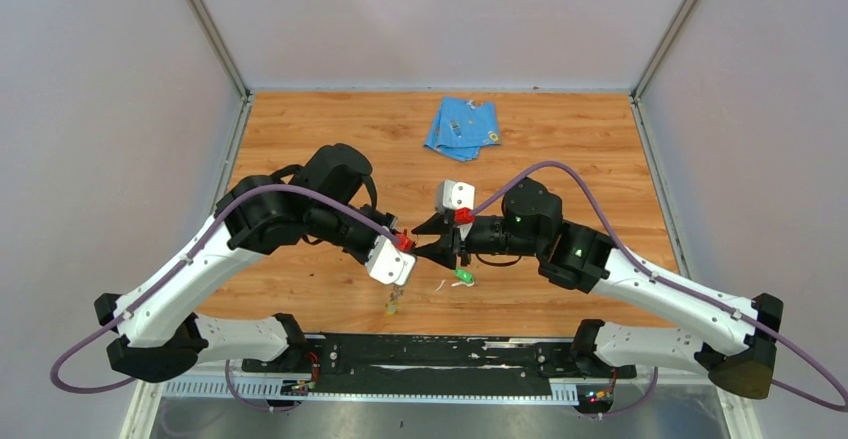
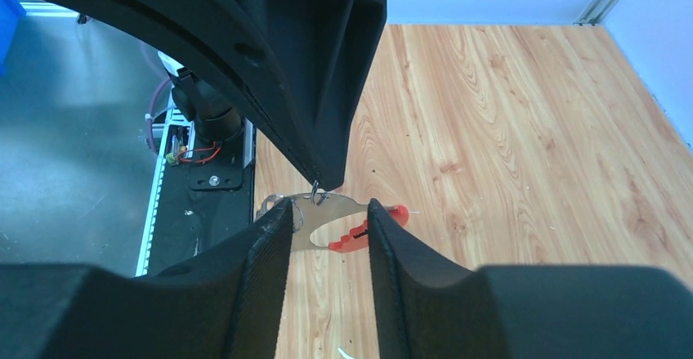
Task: Put the keys on the keyring
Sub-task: Adjust the keyring.
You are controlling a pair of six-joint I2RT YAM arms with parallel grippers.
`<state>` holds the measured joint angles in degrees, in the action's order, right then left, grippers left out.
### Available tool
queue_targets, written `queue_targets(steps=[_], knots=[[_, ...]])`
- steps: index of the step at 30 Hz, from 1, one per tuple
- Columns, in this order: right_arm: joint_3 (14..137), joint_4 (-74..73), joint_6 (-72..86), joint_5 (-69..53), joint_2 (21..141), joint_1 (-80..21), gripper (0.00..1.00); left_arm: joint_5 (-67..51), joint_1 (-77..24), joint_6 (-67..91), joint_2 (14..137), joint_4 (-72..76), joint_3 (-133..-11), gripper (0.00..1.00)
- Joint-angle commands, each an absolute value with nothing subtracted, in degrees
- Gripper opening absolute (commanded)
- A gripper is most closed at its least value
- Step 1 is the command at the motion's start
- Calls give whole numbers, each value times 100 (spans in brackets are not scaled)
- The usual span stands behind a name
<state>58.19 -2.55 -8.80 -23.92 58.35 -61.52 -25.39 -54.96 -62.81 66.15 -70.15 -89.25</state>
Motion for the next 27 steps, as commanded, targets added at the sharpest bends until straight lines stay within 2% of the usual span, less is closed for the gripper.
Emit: queue_targets(steps=[1,10,14,23,24,27], knots=[[5842,-46,-967,-2476,5946,-6223,38,-2681,-5536,-5831,6721,-7128,-9153,0],[5928,-46,-770,-2478,6088,-6223,19,-2784,-5537,-5562,6862,-7150,-9374,0],[5929,-44,-719,-2310,6097,-6223,2,-2880,-5537,-5450,6889,-7154,-9465,0],[5657,380,-418,-1874,5859,-6223,0,-3533,-5537,-5093,6856,-7146,-9623,0],[5617,464,-366,-1846,5807,-6223,0,-3544,-5537,-5043,6856,-7146,-9630,3],[5456,681,-200,-1778,5563,-6214,0,-3526,-5435,-4946,6790,-7146,-9671,35]])
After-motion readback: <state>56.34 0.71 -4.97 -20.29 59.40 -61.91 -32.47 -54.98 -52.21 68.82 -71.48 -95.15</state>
